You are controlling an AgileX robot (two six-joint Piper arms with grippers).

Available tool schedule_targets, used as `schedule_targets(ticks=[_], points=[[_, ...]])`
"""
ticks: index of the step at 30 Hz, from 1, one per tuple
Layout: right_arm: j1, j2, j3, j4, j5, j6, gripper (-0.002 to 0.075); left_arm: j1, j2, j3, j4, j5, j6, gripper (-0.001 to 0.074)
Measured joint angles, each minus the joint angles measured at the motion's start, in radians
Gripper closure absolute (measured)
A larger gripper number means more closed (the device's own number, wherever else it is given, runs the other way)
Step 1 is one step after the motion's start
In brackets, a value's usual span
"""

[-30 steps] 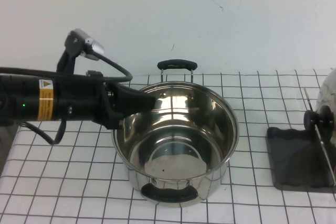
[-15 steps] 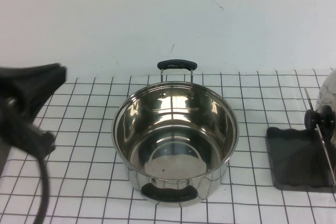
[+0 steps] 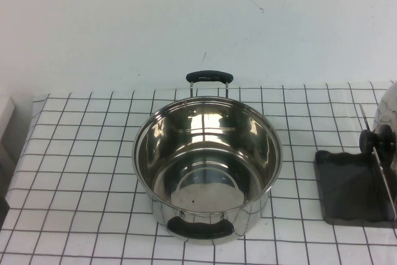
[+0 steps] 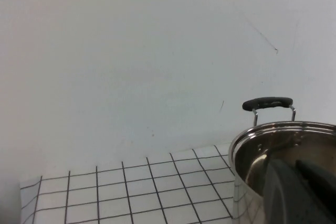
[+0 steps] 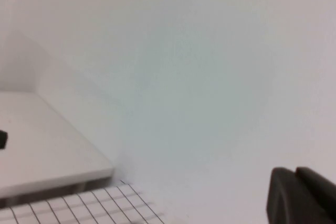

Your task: Put pot lid on rack

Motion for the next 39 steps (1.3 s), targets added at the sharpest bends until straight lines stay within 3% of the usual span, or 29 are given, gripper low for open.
schedule_targets(ticks=[8, 22, 30, 34, 39], points=[[0.0, -0.182, 0.013, -0.252, -0.023, 0.033, 0.0727, 0.0, -0.035, 0.046, -0.007, 0.116, -0.007, 0.0736], [0.0, -0.197, 0.321, -0.185, -0.144, -0.04, 0.0727, 0.0, -0.035, 0.046, -0.01, 0.002, -0.007, 0.0736], [0.0, -0.197, 0.362, -0.215, -0.017, 0.0, 0.0727, 0.0, -0.035, 0.046, -0.008, -0.086, -0.009, 0.0736], [0.0, -0.197, 0.37, -0.267, -0.154, 0.017, 0.0727, 0.0, -0.035, 0.046, -0.008, -0.112, -0.009, 0.0736], [0.0, -0.197, 0.37, -0.269, -0.369, -0.085, 0.0727, 0.0, -0.035, 0.046, -0.006, -0.143, -0.009, 0.0736]])
